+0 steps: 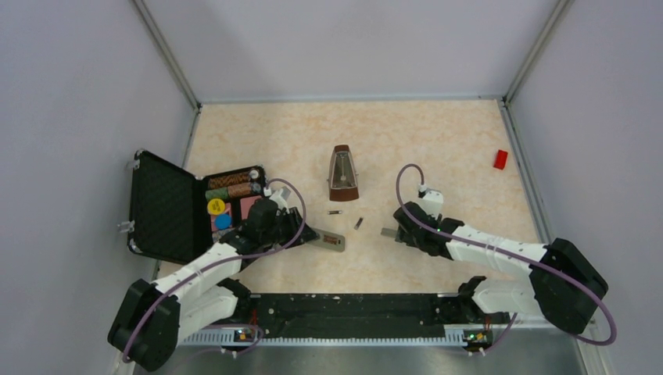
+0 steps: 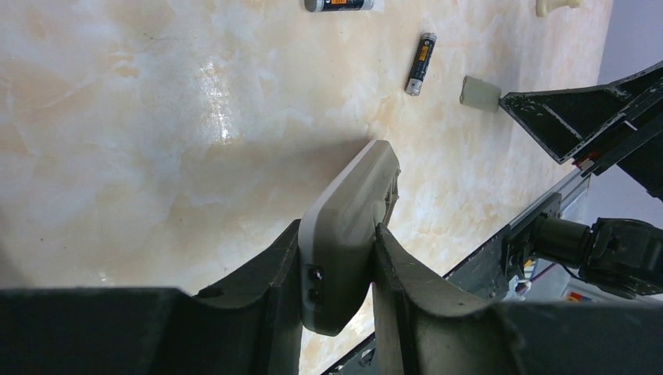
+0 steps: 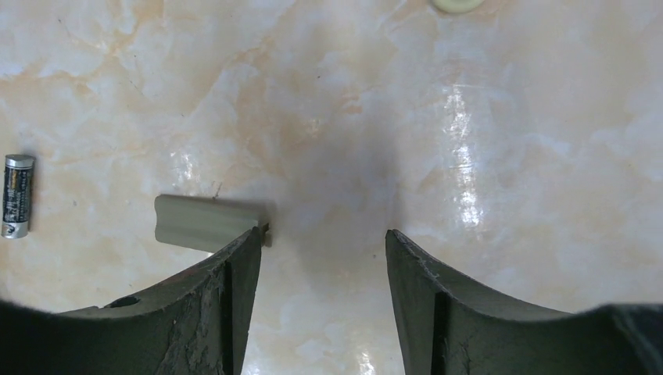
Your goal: Load the batteries into the remote control
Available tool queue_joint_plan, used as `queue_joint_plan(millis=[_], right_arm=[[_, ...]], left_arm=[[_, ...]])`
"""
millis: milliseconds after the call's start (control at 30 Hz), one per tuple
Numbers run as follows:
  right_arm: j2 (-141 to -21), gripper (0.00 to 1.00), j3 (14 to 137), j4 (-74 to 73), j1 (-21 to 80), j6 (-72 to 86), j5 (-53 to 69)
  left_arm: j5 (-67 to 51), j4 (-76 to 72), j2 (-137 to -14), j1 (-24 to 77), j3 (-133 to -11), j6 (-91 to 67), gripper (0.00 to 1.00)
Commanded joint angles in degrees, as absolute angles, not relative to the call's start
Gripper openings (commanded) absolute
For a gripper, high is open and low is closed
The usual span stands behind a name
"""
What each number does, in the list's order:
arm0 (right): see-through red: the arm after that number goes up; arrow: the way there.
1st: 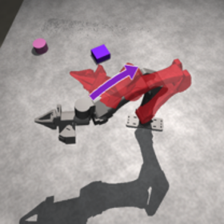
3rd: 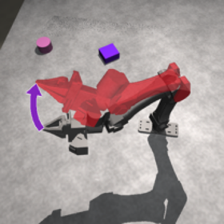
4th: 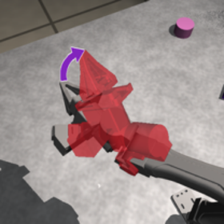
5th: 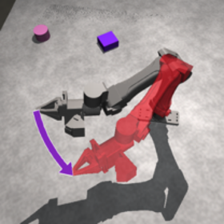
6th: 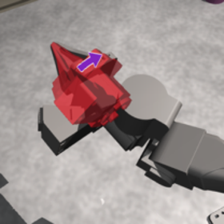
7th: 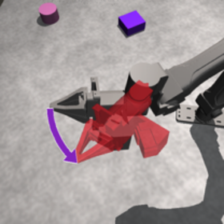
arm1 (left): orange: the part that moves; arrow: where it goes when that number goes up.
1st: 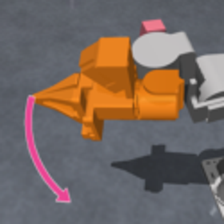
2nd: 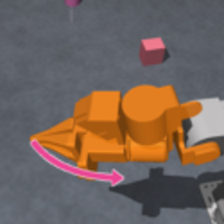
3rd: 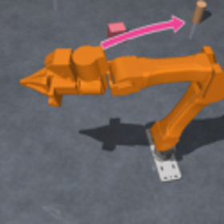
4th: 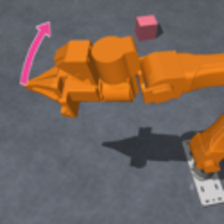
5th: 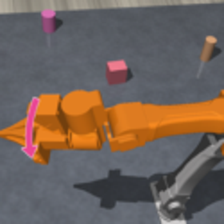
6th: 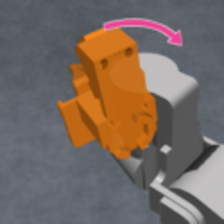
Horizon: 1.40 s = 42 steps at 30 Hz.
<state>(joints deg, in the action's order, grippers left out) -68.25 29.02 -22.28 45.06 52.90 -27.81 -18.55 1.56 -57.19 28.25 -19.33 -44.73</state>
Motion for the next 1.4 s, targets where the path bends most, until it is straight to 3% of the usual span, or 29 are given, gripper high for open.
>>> queue_joint_plan(millis=[0,167,433,767,967,1233,1367], right_arm=[[-67.0,0.6,32.4,-25.0,44.6,48.9,-28.7],[-60.4,0.61,31.9,-17.7,44.6,41.3,-17.8],[-52.9,0.65,26.7,8.0,44.6,30.1,23.1],[-59.6,0.78,33.2,7.7,44.7,21.8,39.3],[-64.7,0.79,39.9,-2.8,48.1,16.2,37.4],[-67.6,0.77,41.6,-4.5,49.5,12.7,49.9],[-67.6,0.75,41.9,-4.2,49.5,13.6,50.6]], left_arm=[[-15.2,9.9,-56.5,28.5,-19.6,-37.9,0.0],[-21.1,6.6,-55.0,28.4,-20.6,-33.3,0.0],[-33.3,-7.1,-53.3,28.5,-19.8,-31.7,0.0],[-45.5,-18.3,-50.3,30.6,-18.7,-36.0,0.0],[-48.8,-20.5,-50.2,30.9,-19.6,-37.1,0.0],[-56.2,-31.1,-49.6,31.1,-18.3,-42.9,0.0],[-58.6,-36.8,-50.1,32.7,-17.6,-46.4,0.0]])
